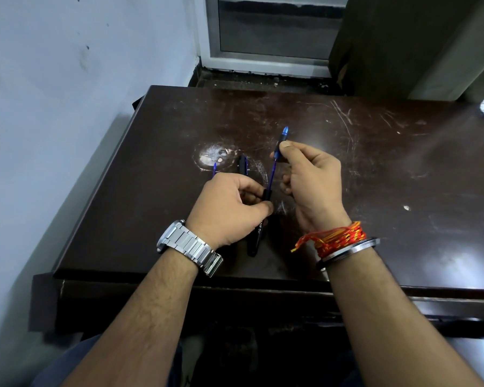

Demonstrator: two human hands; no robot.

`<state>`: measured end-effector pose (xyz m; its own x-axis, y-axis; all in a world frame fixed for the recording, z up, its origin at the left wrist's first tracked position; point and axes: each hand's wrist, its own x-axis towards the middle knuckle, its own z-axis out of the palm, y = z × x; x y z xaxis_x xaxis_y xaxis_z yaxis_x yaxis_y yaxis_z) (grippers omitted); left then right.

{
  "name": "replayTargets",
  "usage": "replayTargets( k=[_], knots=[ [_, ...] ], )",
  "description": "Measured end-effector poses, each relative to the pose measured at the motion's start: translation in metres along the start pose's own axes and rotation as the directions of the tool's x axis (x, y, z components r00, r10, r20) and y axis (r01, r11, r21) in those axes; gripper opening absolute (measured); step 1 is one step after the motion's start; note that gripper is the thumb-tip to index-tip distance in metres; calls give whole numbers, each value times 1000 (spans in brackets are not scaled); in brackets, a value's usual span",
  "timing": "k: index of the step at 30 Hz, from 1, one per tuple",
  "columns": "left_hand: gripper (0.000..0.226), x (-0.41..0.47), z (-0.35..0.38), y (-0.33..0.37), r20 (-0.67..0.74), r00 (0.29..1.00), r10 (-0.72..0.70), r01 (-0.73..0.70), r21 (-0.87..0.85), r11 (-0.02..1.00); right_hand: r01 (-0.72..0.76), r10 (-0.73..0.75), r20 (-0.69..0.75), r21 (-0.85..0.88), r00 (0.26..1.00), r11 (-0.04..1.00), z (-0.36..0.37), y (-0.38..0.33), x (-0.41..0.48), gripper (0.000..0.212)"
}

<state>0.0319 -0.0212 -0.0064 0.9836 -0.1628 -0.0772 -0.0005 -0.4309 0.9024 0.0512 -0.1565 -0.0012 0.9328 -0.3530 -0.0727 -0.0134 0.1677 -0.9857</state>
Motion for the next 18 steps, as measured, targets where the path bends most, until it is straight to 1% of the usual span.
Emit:
replayTargets(
  k=[7, 12, 18],
  knots=[
    [9, 0, -2, 1, -19, 1000, 1, -1, -4, 1000, -10, 11, 48, -22, 999, 1000, 1, 2, 0, 25],
    [7, 1, -3, 1, -32, 999, -5, 5, 10, 1000, 4, -1, 50, -57, 999, 998, 1, 5, 2, 17],
    [7, 0, -2, 2, -59, 998, -15, 16, 19, 1000, 7, -3, 59, -60, 998, 998, 1, 5, 2, 16]
  ],
)
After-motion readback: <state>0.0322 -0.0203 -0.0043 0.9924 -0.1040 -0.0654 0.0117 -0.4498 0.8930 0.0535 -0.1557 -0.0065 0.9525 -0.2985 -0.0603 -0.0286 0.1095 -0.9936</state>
